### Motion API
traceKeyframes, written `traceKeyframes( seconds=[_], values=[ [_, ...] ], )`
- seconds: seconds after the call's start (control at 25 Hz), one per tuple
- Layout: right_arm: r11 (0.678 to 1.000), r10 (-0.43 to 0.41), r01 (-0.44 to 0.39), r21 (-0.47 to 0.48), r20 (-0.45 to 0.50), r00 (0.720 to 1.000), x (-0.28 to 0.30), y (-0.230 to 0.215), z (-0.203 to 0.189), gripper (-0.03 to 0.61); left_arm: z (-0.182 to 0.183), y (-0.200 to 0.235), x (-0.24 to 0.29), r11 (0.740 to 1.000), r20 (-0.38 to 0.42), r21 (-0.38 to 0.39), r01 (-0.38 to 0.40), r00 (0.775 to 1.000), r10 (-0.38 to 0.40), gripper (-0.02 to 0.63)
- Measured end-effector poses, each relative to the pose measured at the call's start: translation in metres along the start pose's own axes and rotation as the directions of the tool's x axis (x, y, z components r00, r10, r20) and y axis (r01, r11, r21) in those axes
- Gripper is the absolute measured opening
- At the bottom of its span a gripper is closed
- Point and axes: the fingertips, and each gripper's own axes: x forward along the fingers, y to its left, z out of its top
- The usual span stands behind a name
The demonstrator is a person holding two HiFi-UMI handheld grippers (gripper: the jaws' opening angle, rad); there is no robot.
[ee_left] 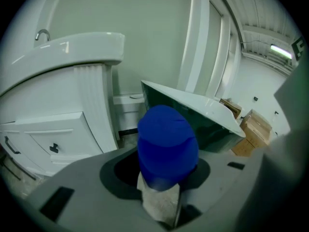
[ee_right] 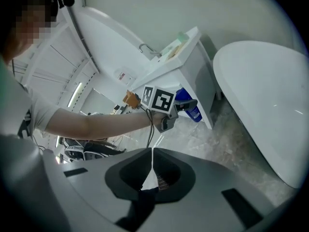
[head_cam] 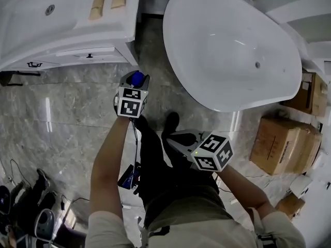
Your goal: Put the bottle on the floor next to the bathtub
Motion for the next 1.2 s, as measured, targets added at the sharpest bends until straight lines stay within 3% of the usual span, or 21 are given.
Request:
traceKeyframes(
  seconds=[0.2,0.4,0.64,1.0,1.2],
  values=[
    [1.000,-0.010,0.009,-0.013,-0.056,0.998,0.031,-0.024,-0.012,0.029,-0.026,0.000,0.034,0.999,-0.012,-0.007,0.042,0.999,-0.042,0.204],
    [0.998,-0.046,0.044,-0.040,-0.051,0.998,0.056,-0.032,-0.003,0.029,-0.035,0.007,0.065,0.997,-0.023,0.002,0.076,0.997,-0.076,0.204],
    [0.998,-0.049,0.048,-0.034,-0.027,0.998,0.112,-0.065,-0.008,0.029,-0.050,0.019,0.111,0.991,-0.001,0.071,0.115,0.993,-0.115,0.204],
    [0.996,-0.052,0.043,-0.081,-0.117,0.992,0.164,-0.130,-0.034,0.029,-0.094,0.037,0.168,0.996,-0.014,0.023,0.090,0.996,-0.090,0.204],
    [0.990,-0.043,0.021,-0.137,-0.157,0.987,0.184,-0.148,-0.043,0.029,-0.111,0.043,0.198,0.994,-0.016,0.034,0.100,0.995,-0.099,0.204]
  ],
)
